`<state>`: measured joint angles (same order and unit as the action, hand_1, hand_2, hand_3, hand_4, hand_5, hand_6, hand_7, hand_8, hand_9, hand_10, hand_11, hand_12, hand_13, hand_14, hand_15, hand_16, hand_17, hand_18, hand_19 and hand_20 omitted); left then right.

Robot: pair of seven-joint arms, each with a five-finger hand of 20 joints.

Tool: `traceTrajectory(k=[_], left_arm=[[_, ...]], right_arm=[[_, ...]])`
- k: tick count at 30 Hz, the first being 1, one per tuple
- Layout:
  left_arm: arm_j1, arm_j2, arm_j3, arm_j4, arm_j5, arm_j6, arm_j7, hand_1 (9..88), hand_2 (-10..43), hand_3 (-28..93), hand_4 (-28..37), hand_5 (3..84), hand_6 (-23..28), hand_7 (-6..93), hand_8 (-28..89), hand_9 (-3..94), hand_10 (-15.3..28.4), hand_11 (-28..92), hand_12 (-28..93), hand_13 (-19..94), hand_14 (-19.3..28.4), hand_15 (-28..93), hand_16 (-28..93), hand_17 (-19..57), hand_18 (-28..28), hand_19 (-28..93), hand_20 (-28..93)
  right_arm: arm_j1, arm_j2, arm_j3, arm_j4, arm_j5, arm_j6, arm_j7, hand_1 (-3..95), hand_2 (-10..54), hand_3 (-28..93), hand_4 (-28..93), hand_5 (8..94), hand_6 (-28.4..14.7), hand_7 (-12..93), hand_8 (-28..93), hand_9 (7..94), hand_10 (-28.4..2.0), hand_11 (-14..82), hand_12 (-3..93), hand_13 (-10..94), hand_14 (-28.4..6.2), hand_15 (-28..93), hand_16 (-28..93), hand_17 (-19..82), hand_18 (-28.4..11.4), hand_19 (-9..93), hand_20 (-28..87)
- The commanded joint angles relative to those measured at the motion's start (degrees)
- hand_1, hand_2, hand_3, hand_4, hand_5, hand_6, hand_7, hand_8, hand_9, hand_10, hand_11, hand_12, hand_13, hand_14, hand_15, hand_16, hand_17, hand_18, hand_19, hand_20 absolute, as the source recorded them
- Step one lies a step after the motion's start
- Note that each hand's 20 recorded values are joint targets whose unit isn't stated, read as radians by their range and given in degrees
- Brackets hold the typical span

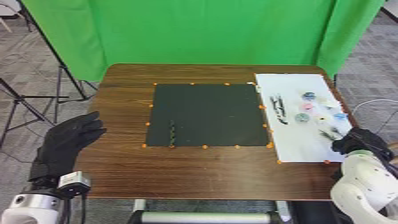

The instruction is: Arrange flowers

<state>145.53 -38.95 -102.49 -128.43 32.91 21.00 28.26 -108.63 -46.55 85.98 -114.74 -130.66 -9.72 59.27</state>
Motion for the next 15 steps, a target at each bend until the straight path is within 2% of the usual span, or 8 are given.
traceTrajectory(k=[1, 4, 5, 6, 8, 15], left_arm=[[1.64, -0.16, -0.22, -0.24, -1.02, 0.12, 1.24, 26.8, 3.5, 82, -21.7, 43.1, 11.9, 20.0, -11, 37.2, 20.7, 36, 9, 25, 27.1, 63, -14, -9.7, 22.5, 60, 9], [1.63, -0.17, -0.33, -0.24, -0.88, 0.15, 1.19, 26.8, 3.5, 82, -21.7, 43.1, 11.9, 19.9, -11, 37.3, 20.8, 36, 9, 25, 27.1, 63, -14, -9.7, 22.5, 60, 9], [2.05, 0.09, -0.32, -0.32, -1.29, 0.58, 1.87, 26.8, 3.5, 82, -21.7, 43.1, 11.9, 20.0, -11, 37.3, 20.8, 36, 9, 25, 27.2, 63, -14, -9.7, 22.5, 60, 9], [1.75, -0.14, -0.30, -0.24, -1.05, 0.28, 1.36, 26.8, 3.5, 82, -21.7, 43.1, 11.9, 20.0, -11, 37.3, 20.8, 36, 9, 25, 27.2, 63, -14, -9.7, 22.6, 60, 9], [1.74, -0.03, -0.28, -0.16, -0.97, 0.13, 1.35, 26.7, 3.4, 82, -21.6, 43.2, 11.9, 20.0, -11, 37.3, 20.8, 36, 9, 25, 27.2, 63, -14, -9.7, 22.6, 60, 9], [0.76, 0.90, 0.70, 0.14, -1.32, 0.34, 2.13, 26.8, 3.4, 82, -21.6, 43.3, 12.0, 19.9, -11, 37.3, 20.8, 36, 9, 25, 27.1, 63, -14, -9.7, 22.5, 60, 9]], right_arm=[[-0.86, -0.26, 0.70, 0.17, -0.90, -0.46, 1.47, 35.0, -5.3, 75, -22, 72.5, -13.8, 17, -7, 67.1, -24.1, 41.8, 21.3, 67, -16.8, 79, 22, 52, -21.1, 93, 42], [-2.24, 0.03, 1.57, -2.40, -2.29, 0.40, 1.08, 35.1, -5.3, 75, -22, 72.6, -13.8, 17, -7, 67.3, -23.9, 41.8, 21.1, 67, -16.8, 79, 21, 52, -21.2, 93, 42], [-2.17, 0.03, 1.57, -3.01, -2.93, 0.60, 0.73, 34.9, -5.5, 75, -22, 72.7, -13.7, 17, -7, 67.4, -23.9, 41.9, 21.2, 67, -16.7, 79, 21, 52, -21.1, 93, 42], [-2.60, 0.18, 1.80, -3.77, -3.55, 0.84, 0.67, 34.8, -5.6, 75, -22, 72.7, -13.7, 17, -7, 67.5, -23.7, 42.1, 21.3, 67, -16.6, 79, 21, 52, -21.1, 93, 42], [-2.61, 0.37, 1.96, -4.82, -4.09, 1.35, 0.42, 34.6, -5.7, 75, -22, 72.7, -13.5, 17, -7, 67.6, -23.5, 42.4, 21.5, 68, -16.5, 79, 21, 52, -21.2, 93, 42], [0.13, 1.16, -0.10, -3.98, -5.45, 0.54, 0.93, 34.3, -6.1, 75, -22, 72.2, -13.3, 18, -7, 67.2, -23.8, 42.9, 22.4, 68, -16.3, 78, 22, 53, -21.0, 93, 41]])
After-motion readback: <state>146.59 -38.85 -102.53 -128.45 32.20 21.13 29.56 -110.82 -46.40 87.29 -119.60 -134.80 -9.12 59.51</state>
